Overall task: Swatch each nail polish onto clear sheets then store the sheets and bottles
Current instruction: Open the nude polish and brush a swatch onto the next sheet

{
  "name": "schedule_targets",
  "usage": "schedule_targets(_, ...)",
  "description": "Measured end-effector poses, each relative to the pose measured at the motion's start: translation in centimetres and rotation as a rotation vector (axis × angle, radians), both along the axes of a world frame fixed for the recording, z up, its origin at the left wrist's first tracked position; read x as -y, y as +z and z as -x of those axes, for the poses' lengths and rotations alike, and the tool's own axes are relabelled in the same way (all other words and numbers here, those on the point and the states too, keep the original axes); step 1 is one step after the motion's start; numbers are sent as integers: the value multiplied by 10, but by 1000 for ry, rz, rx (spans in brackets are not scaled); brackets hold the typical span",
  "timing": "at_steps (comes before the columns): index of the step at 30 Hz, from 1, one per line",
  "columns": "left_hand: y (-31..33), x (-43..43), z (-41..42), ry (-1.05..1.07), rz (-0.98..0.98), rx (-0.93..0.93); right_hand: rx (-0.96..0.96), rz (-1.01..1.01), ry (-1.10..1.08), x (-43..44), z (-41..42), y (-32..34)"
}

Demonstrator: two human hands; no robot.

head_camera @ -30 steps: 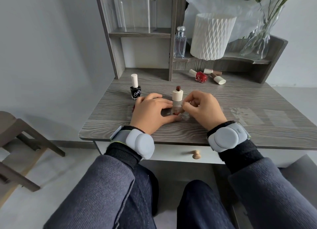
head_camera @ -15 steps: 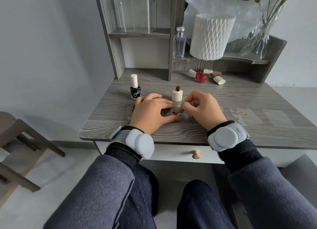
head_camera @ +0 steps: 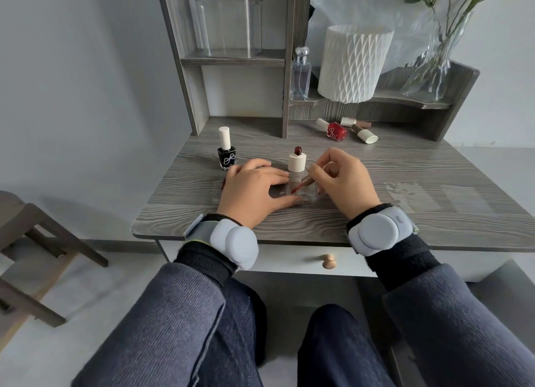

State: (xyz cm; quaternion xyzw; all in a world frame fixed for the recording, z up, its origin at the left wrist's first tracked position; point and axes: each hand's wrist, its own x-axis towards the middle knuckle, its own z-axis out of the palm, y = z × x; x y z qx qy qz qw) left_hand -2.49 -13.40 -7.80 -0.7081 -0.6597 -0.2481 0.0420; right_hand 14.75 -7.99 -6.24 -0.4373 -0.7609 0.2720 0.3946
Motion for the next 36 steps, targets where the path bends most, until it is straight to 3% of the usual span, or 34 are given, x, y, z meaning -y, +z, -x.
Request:
schedule_targets(11,0,0,-1,-2,-3,23,67,-46,-66,1,-1,0)
schedule_targets(18,0,-1,0,3,-7,3,-137,-96,-96,-1,-1,0)
schedule_targets(23,-1,-1,1,-1,-8,8,36,-36,-15,-2,1,-5)
schedule_targets(28,-1,0,0,-7,-18,19,72,-69,-83,-1,-1,-2)
schedule_targets(34,-1,-1,0,-1,-20,4,-101,-98,-92,-1,-2,-1)
schedule_targets(36,-1,-1,0,-1,-21,1,-77,-81,-65,0,0,0)
